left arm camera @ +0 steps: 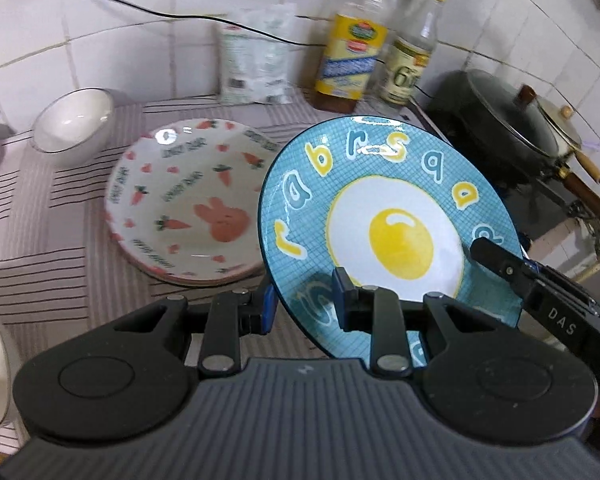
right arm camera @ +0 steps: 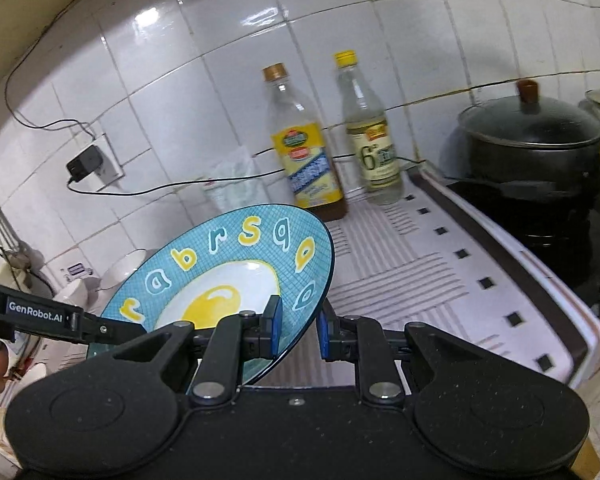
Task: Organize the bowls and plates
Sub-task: 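Lower the blue egg plate onto the pink bunny plate with both grippers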
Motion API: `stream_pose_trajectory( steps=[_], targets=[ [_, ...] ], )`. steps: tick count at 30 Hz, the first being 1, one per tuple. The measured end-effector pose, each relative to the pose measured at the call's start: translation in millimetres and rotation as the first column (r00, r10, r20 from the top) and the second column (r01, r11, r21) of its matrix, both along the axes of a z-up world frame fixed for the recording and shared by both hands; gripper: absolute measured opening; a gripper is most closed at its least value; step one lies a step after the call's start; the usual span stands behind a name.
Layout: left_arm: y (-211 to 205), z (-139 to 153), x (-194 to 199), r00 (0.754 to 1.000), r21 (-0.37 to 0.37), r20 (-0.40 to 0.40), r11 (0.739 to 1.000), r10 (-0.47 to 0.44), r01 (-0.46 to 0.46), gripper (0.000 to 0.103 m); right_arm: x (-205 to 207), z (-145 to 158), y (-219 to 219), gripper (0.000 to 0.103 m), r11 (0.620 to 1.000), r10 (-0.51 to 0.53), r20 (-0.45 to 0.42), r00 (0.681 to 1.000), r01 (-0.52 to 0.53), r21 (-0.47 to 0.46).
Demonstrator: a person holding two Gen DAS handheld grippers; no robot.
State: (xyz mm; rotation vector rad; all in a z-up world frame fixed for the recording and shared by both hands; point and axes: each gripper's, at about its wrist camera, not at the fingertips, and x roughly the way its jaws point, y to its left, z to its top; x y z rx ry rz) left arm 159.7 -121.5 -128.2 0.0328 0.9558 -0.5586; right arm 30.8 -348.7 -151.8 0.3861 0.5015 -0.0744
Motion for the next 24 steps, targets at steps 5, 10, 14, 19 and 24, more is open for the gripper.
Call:
stream_pose_trajectory(
  steps=[5, 10, 14, 19, 24],
  targets=[
    [27, 1, 14, 0.998, -0.016, -0.02, 0.998, 0.062, -0.062, 0.026, 24, 2, 20, 0.022, 0.999, 0.054, 0.013, 0.998, -0.054, -0.001],
    [48, -1, 29, 0.993, -0.009, -0.021, 0.993, 0.114, -0.114, 0.026, 47, 3, 40, 0.022, 0.995, 0.098, 0.005, 0.995, -0.098, -0.003],
    [52, -11, 45, 0.991, 0.023, -0.049, 0.992, 0.123, -0.122, 0.026, 67, -2, 52, 0.022, 0.991, 0.13, -0.029, 0.991, -0.13, -0.008],
    [53, -33, 69, 0.983, 0.02, -0.109, 0.989, 0.149, -0.147, 0.026, 95, -14, 54, 0.022, 0.989, 0.145, -0.067, 0.987, -0.144, 0.022],
    [54, -47, 88, 0.973, 0.044, -0.142, 0.983, 0.183, -0.178, 0.026, 119, -28, 54, 0.022, 0.987, 0.155, -0.102, 0.983, -0.151, 0.047]
  ],
)
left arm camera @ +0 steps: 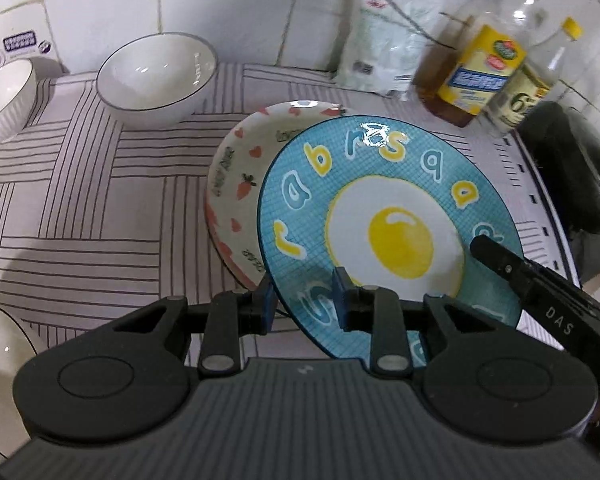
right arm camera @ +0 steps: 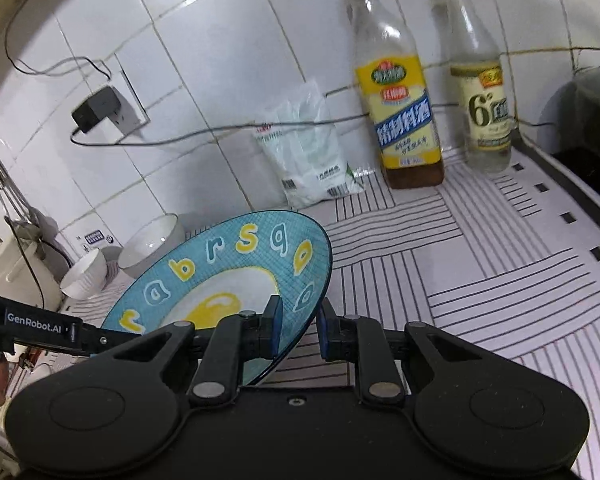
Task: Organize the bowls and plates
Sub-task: 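Lower the blue egg plate onto the pink bunny plate with both grippers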
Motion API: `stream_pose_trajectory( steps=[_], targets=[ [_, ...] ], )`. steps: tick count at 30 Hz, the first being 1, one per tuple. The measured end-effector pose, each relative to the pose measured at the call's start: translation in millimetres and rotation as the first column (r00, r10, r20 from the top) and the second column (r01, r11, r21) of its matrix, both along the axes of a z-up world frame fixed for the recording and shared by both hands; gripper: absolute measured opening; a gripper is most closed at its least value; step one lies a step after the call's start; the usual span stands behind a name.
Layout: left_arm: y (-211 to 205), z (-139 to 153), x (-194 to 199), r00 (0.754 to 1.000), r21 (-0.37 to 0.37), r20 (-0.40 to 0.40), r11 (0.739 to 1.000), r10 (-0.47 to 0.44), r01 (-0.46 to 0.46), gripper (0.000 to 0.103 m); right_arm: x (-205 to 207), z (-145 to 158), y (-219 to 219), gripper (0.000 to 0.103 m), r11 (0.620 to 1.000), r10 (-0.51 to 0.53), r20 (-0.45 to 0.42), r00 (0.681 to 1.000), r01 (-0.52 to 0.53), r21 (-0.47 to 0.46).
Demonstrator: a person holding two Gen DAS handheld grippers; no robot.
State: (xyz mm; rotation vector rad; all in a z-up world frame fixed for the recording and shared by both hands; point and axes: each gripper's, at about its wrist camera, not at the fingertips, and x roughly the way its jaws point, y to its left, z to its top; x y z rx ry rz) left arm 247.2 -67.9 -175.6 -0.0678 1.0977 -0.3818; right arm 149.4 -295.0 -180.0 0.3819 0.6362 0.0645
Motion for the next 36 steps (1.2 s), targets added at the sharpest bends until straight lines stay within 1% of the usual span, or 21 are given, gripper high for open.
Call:
stream_pose_trajectory(
  steps=[5, 7, 9, 11, 13, 15, 20, 23, 25, 26, 28, 31, 36],
  targets=[
    [10, -8, 10, 0.999, 0.02, -0.032, 0.999, 0.041, -0.041, 0.026, 18, -10, 7, 0.022, 1.0, 0.029, -0.03, 0.999, -0.029, 0.001],
    [12, -10, 15, 0.997, 0.024, -0.048, 0.998, 0.053, -0.052, 0.026, 24, -13, 12, 0.022, 0.999, 0.04, -0.034, 0.999, -0.04, -0.014],
    [15, -13, 21, 0.995, 0.018, -0.081, 0.998, 0.06, -0.059, 0.027, 30, -14, 16, 0.023, 0.998, 0.056, -0.038, 0.998, -0.057, -0.038],
    [14, -12, 25, 0.994, 0.022, -0.101, 0.999, 0.05, -0.049, 0.027, 36, -15, 17, 0.023, 0.995, 0.077, -0.041, 0.996, -0.08, -0.067],
    [13, -10, 28, 0.993, 0.027, -0.107, 0.998, 0.055, -0.052, 0.027, 42, -14, 14, 0.023, 0.994, 0.084, -0.049, 0.995, -0.087, -0.06],
    [12, -10, 31, 0.991, 0.035, -0.119, 0.998, 0.065, -0.061, 0.028, 46, -13, 15, 0.023, 0.993, 0.092, -0.052, 0.994, -0.095, -0.076],
    [13, -10, 34, 0.98, 0.041, -0.169, 0.994, 0.105, -0.099, 0.029, 50, -11, 21, 0.024, 0.988, 0.103, -0.053, 0.993, -0.108, -0.113],
    [13, -12, 35, 0.97, 0.046, -0.209, 0.992, 0.122, -0.114, 0.029, 49, -10, 28, 0.025, 0.98, 0.103, -0.054, 0.993, -0.111, -0.164],
    [15, -14, 36, 0.961, 0.035, -0.247, 0.993, 0.121, -0.116, 0.029, 47, -10, 33, 0.026, 0.972, 0.112, -0.059, 0.992, -0.122, -0.2],
    [16, -15, 36, 0.96, 0.033, -0.253, 0.993, 0.12, -0.116, 0.029, 46, -10, 32, 0.026, 0.97, 0.122, -0.061, 0.991, -0.132, -0.204],
    [15, -17, 36, 0.961, 0.041, -0.25, 0.993, 0.121, -0.115, 0.029, 43, -11, 30, 0.026, 0.972, 0.123, -0.059, 0.991, -0.132, -0.192],
    [14, -17, 38, 0.96, 0.048, -0.249, 0.992, 0.127, -0.119, 0.029, 43, -13, 32, 0.026, 0.967, 0.129, -0.058, 0.99, -0.139, -0.215],
    [11, -16, 41, 0.964, 0.066, -0.236, 0.992, 0.123, -0.111, 0.029, 44, -15, 30, 0.028, 0.969, 0.124, -0.067, 0.99, -0.135, -0.208]
  ],
)
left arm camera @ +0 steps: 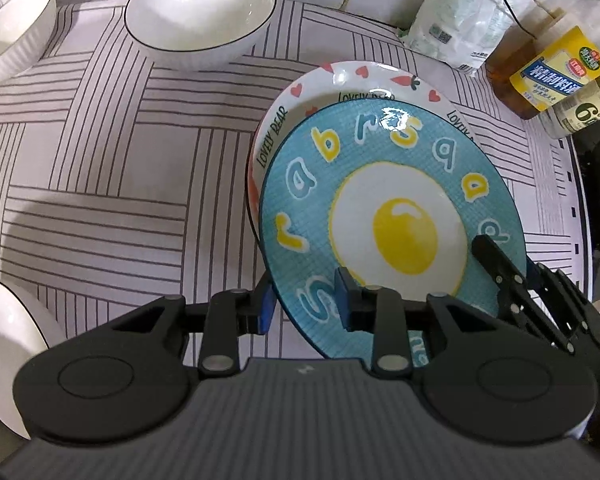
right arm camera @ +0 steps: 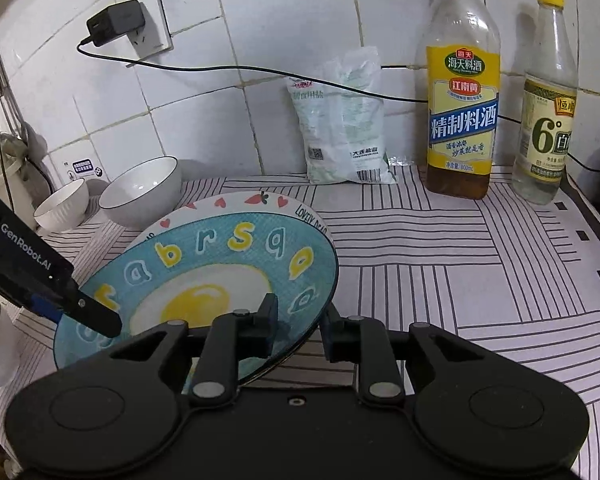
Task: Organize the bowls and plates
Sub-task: 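Lower the blue egg plate onto the pink bunny plate with both grippers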
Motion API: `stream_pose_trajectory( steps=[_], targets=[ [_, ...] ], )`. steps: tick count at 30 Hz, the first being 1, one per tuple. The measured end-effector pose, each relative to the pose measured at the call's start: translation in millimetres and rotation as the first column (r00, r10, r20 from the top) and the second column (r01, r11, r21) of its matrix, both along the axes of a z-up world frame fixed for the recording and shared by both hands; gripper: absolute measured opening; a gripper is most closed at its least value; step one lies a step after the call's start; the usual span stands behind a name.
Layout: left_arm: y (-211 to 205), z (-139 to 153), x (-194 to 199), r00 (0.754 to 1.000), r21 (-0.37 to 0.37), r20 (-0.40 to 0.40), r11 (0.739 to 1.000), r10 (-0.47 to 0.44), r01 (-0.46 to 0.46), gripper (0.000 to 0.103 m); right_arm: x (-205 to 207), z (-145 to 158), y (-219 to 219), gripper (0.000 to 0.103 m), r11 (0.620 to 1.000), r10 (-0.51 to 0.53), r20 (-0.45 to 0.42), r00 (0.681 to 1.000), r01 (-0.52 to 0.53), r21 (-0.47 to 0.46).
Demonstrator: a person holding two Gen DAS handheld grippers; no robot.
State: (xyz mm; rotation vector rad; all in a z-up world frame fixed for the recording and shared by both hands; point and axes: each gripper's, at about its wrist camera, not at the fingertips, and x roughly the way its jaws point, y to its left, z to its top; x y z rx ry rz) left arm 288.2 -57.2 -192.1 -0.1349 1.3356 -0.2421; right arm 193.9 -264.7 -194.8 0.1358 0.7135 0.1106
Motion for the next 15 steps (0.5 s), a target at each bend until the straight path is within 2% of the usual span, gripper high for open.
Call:
stream_pose_trajectory(
  steps=[2, 7, 11, 15],
  targets=[
    [4, -1, 1, 0.999, -0.003, -0.003, 0.999, 0.05, -0.05, 0.029, -1, 0, 4, 0.031, 1.0, 0.004, 0.003, 1.0, -0.004, -0.025],
    [10, -3, 0, 0.996, -0.014, 0.019, 0.996, 0.088, -0.087, 0.026, -3, 4, 12, 0.033, 0.998, 0.01, -0.032, 0.999, -0.012, -0.058],
    [9, 1, -3, 0.998, -0.009, 0.026, 0.998, 0.061, -0.06, 0.025, 2, 4, 12, 0.033, 0.999, -0.005, -0.055, 0.998, 0.002, -0.052],
    [2, 6, -8, 0.999, 0.039, 0.042, 0.999, -0.007, 0.006, 0.021, 7, 4, 12, 0.034, 0.997, -0.025, -0.061, 0.998, 0.02, -0.068]
  ],
)
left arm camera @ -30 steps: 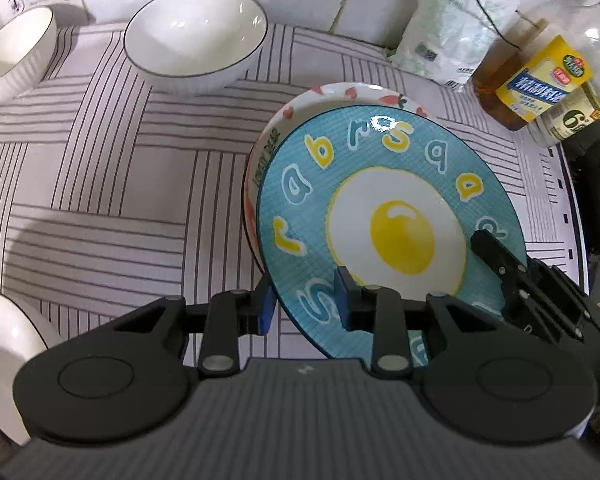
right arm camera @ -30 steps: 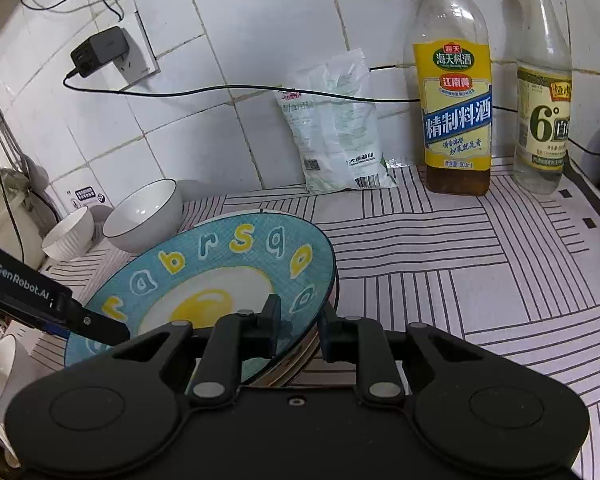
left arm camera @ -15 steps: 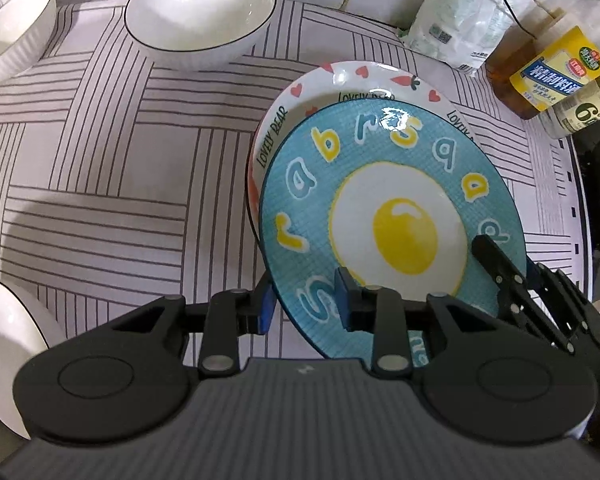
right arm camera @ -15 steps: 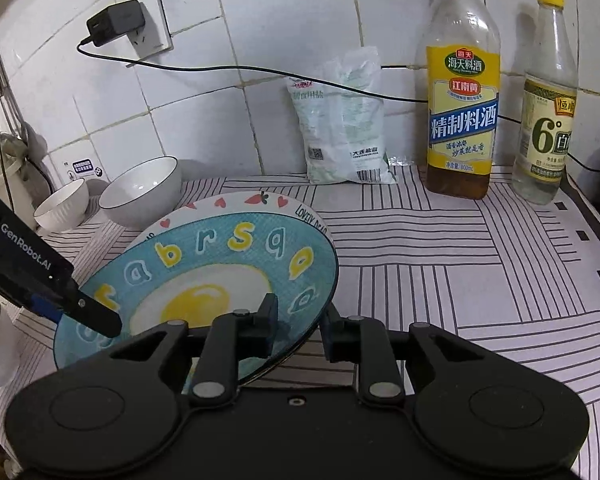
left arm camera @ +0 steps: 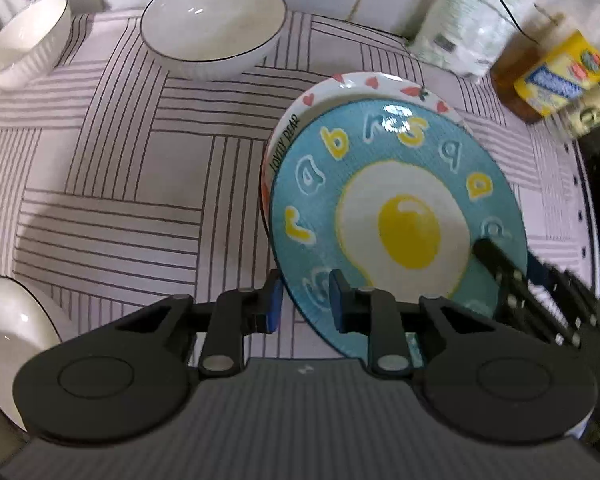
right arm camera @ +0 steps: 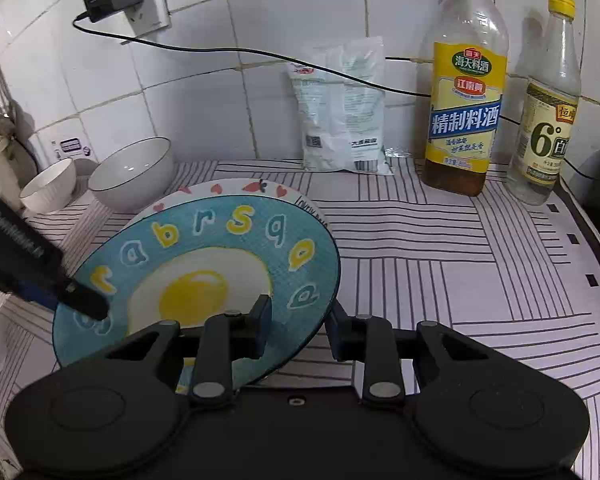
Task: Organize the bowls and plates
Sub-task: 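Open both grippers to release the blue egg plate rim, then pull both grippers back from the plate stack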
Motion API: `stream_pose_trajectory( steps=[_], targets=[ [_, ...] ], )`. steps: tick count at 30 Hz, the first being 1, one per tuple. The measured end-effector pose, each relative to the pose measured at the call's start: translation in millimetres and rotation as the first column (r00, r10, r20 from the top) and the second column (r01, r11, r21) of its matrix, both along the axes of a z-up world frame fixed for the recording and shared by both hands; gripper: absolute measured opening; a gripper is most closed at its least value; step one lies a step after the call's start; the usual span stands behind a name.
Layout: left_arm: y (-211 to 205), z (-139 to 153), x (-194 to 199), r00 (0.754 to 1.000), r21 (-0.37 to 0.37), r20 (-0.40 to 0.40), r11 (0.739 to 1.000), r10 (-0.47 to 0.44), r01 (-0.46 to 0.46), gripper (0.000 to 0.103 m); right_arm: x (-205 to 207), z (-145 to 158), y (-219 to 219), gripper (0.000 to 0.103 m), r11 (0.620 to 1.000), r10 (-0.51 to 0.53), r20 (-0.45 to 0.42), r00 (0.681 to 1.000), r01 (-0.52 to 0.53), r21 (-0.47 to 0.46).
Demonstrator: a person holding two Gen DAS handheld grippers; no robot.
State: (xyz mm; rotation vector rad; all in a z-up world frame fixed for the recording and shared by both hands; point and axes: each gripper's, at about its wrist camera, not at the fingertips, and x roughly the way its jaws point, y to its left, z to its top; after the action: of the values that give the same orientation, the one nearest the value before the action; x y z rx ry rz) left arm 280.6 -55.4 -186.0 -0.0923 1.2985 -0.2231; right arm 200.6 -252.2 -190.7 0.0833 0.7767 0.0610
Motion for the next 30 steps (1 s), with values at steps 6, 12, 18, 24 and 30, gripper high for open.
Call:
stream_pose_trajectory(
  steps=[6, 12, 18, 24, 30],
  targets=[
    [2, 2, 0, 0.999, 0.011, 0.019, 0.999, -0.031, 0.031, 0.02, 6, -4, 5, 0.035, 0.999, -0.033, 0.011, 0.999, 0.034, -0.025],
    [9, 24, -14, 0.992, 0.009, 0.108, 0.997, -0.071, 0.071, 0.02, 15, -4, 18, 0.038, 0.992, -0.049, 0.009, 0.999, 0.05, -0.12],
    [22, 63, -48, 0.973, 0.013, 0.198, 0.993, -0.116, 0.115, 0.027, -12, 35, 23, 0.04, 0.993, -0.069, 0.043, 0.997, 0.073, -0.094],
    [37, 93, -86, 0.957, 0.038, 0.243, 0.987, -0.161, 0.157, 0.036, -45, 79, 38, 0.056, 0.993, -0.062, 0.05, 0.997, 0.067, -0.098],
    [61, 113, -120, 0.946, 0.04, 0.282, 0.988, -0.157, 0.152, 0.041, -76, 109, 55, 0.082, 0.991, -0.035, 0.093, 0.995, 0.046, -0.123]
  ],
)
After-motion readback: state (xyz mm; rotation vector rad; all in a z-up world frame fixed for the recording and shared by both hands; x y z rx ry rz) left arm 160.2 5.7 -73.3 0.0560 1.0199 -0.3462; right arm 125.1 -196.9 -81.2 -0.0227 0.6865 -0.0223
